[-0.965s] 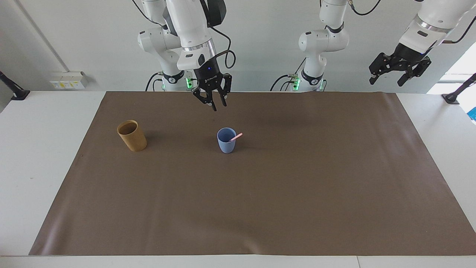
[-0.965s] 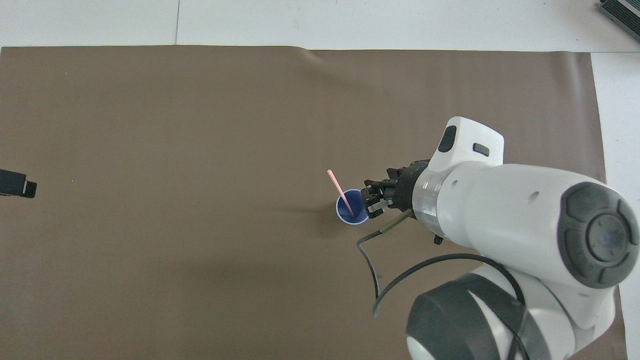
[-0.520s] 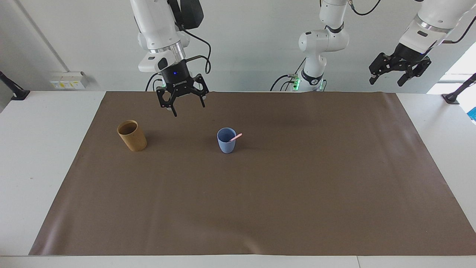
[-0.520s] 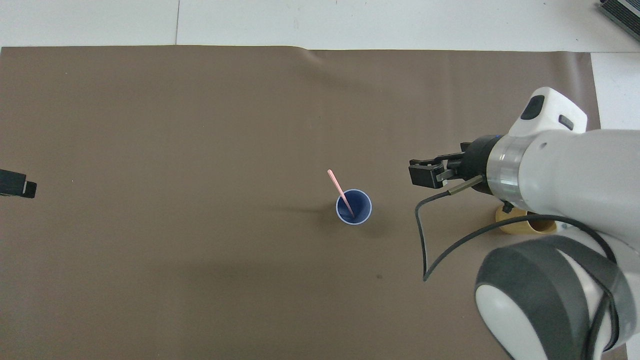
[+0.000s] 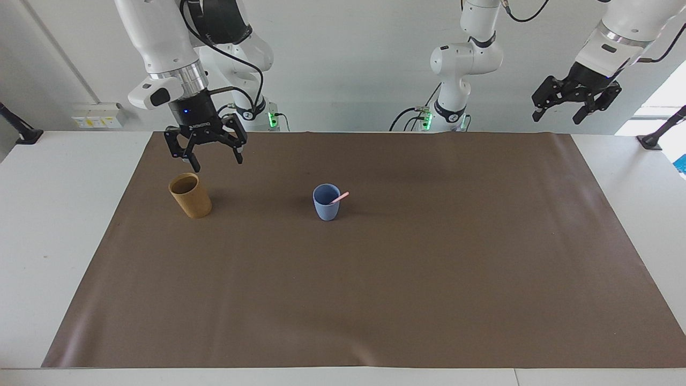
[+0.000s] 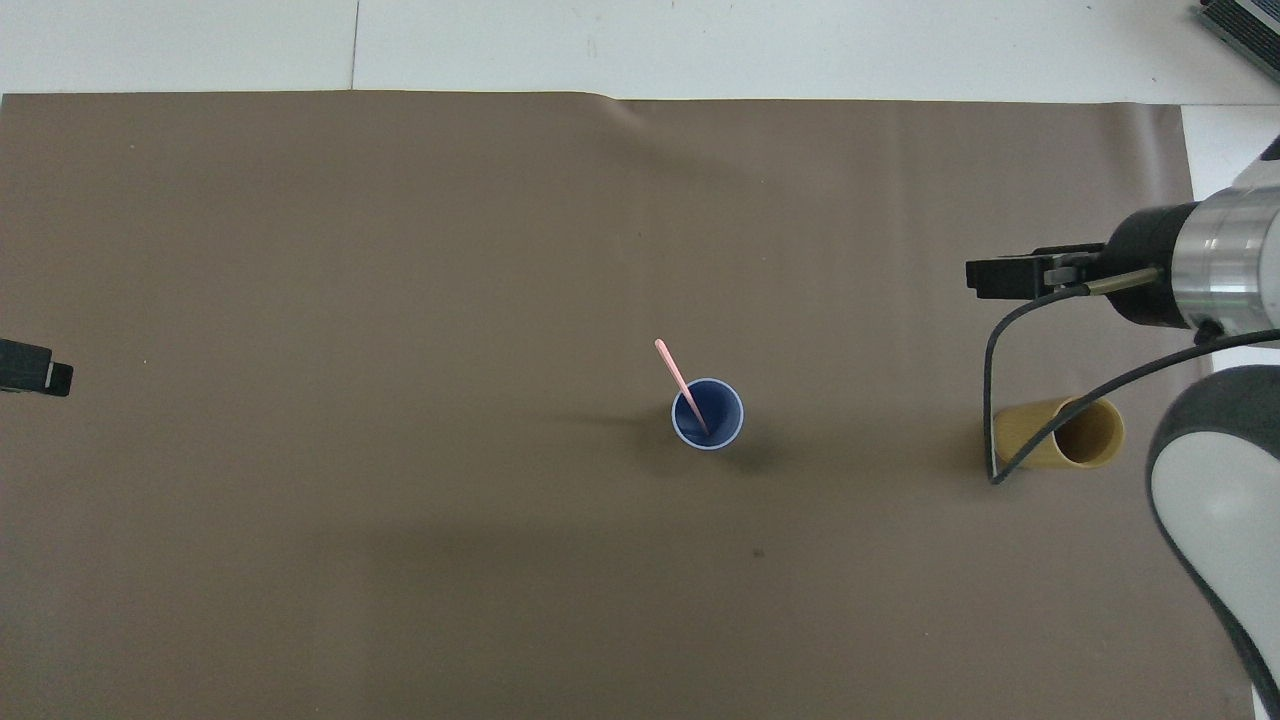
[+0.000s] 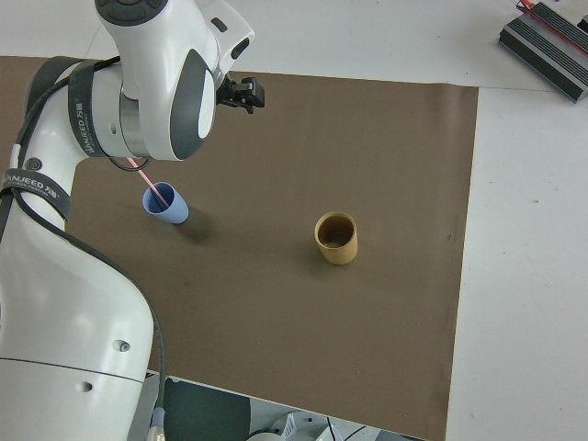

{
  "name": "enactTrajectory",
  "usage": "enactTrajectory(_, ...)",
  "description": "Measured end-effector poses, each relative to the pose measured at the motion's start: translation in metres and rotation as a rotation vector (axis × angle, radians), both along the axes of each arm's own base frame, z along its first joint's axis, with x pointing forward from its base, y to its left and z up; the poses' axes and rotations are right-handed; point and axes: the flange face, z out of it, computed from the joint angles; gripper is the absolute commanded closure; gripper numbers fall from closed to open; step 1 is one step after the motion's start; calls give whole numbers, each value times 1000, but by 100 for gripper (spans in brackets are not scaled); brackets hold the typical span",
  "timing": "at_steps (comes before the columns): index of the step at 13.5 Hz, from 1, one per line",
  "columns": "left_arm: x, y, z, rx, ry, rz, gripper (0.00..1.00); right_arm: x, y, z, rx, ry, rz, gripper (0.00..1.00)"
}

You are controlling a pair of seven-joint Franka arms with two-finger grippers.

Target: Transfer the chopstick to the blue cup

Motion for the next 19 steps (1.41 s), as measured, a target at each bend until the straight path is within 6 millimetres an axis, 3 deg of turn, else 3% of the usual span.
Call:
enactTrajectory(3, 0, 0, 0, 0, 0, 0, 0, 5, -10, 6, -36, 55, -104, 0)
enactTrajectory(7, 0, 0, 0, 0, 0, 0, 0, -13, -7, -4, -100, 220, -213, 0)
enactTrajectory(12, 0, 0, 0, 0, 0, 0, 0, -25, -10, -7, -118, 307, -217, 0)
enactTrajectory(19, 0, 0, 0, 0, 0, 0, 0, -26, -8, -7, -121, 304, -142, 0)
